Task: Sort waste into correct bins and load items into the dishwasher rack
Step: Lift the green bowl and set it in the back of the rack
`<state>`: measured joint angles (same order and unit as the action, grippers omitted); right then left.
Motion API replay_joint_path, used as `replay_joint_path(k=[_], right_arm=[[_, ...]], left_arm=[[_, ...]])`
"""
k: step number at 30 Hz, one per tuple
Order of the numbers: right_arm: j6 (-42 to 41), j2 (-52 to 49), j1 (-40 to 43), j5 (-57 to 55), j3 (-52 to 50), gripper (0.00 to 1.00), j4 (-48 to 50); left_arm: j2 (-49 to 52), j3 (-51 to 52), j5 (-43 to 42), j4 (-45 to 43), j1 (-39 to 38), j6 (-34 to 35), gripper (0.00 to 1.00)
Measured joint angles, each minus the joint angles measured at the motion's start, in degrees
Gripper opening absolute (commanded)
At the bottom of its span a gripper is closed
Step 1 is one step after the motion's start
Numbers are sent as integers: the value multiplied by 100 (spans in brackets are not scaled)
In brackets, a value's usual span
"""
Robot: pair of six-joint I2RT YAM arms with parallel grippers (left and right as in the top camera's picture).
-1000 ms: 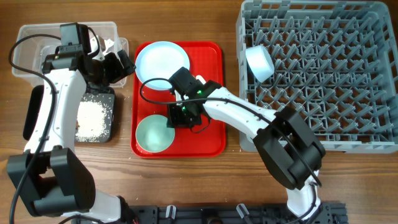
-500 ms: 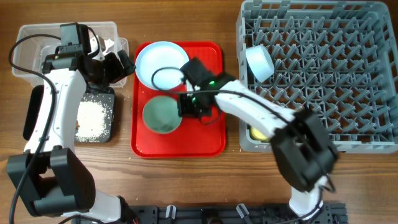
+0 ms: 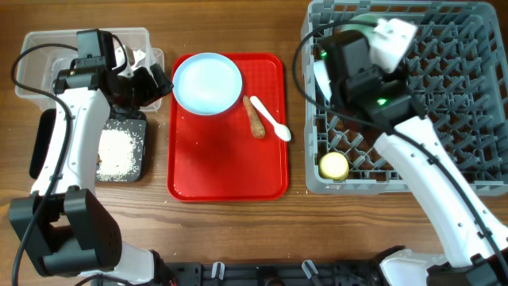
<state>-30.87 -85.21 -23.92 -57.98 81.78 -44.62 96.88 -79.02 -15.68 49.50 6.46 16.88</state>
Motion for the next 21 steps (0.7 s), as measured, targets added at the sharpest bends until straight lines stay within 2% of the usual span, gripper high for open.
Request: replay_joint_path(k=[3,5,9,10,14,17,21], right_arm=[[664,-98,472,-535,2,4,1032],[1519,-339,800,-675,22,4,2090],[3945,-1082,1169,-706,31,4,4297],[4850,-1375,1207,-699,33,4,4684],[6682,-2118,1209,-697,33,4,4898],[7219,-2559,1209,-695,33,4,5119],[7464,-2876,1211,-702,22,4,5635]], left_arm=[[0,0,9,-2,0,-2,100],[0,0,11,-4,0,-2,100],[0,0,9,-4,0,0,100],[0,0,-2,-2,0,-2,100],[0,0,2,-4,0,0,100],[0,0,2,-4,0,0,100],[0,0,2,-2,0,0,100]])
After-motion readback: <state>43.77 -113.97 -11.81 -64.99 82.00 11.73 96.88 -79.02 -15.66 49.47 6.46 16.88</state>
